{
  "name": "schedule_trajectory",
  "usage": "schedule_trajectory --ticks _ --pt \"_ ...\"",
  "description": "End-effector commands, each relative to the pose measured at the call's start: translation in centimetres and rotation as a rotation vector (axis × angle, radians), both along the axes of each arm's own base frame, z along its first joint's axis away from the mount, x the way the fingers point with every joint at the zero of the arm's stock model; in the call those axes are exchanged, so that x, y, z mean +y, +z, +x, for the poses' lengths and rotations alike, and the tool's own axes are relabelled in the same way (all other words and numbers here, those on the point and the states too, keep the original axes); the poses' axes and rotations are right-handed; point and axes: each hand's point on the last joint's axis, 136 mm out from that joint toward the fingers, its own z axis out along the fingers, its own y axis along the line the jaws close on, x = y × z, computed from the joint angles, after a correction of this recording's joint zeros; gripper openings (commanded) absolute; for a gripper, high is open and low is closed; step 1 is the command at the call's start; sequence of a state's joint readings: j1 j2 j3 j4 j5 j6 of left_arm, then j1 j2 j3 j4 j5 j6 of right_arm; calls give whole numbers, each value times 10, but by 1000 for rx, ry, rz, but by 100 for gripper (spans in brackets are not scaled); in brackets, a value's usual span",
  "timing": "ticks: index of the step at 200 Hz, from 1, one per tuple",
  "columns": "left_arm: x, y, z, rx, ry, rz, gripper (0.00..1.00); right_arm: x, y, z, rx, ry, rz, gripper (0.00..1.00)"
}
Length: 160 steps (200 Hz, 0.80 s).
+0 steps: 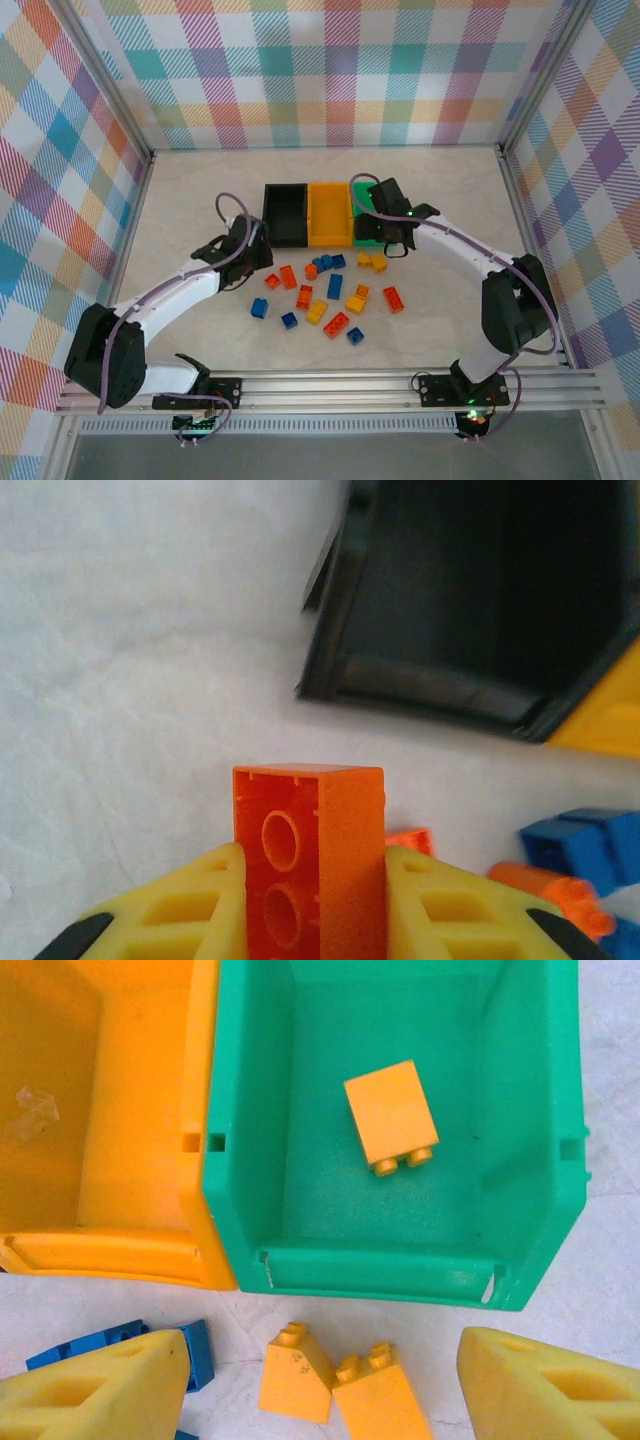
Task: Sort the legos into containers by color
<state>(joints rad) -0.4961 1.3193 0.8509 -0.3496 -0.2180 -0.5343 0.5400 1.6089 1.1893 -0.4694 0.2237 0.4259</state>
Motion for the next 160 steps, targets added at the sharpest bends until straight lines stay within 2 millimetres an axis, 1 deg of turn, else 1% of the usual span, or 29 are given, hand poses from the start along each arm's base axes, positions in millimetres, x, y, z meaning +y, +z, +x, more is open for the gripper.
schedule_trajectory --ticks 1,13,17,33,39,41,43,64,85,100,119,130,146,154,160 --pt "-18 26 19 -22 -15 -34 18 -1 12 -2 -31 -19 47 72" --pt "-27 34 39 -43 -16 -38 18 -3 11 -4 -27 -22 47 72" --pt "-30 32 45 -40 -14 -36 18 -3 11 -5 -26 -23 47 72" --pt "-41 37 72 -55 -7 -49 18 -6 9 -8 -20 -25 43 72" --pt "-43 34 81 -54 -3 -43 18 -8 9 -9 -20 -28 42 72" --pt "-44 37 84 -60 0 -45 18 -9 9 -9 -21 -29 41 72" --pt "-44 34 87 -55 3 -42 18 -9 9 -9 -19 -30 41 72" --pt "-48 31 116 -62 22 -24 18 -13 8 -13 -15 -34 42 72" --pt "-49 18 134 -45 38 4 18 -15 11 -15 -22 -39 48 72" --pt "-45 4 141 -15 52 28 18 -17 11 -16 -22 -42 52 72" --pt "-41 -9 139 15 64 44 19 -19 13 -17 -25 -43 57 73" --pt "-40 -13 135 17 71 35 26 -19 14 -17 -30 -43 62 73" --pt "-39 -16 128 16 70 17 43 -18 17 -17 -37 -40 71 76" --pt "-40 -11 127 7 67 3 50 -17 20 -17 -42 -38 76 77" --pt "-41 -7 125 1 64 -6 54 -17 21 -16 -47 -35 79 77"
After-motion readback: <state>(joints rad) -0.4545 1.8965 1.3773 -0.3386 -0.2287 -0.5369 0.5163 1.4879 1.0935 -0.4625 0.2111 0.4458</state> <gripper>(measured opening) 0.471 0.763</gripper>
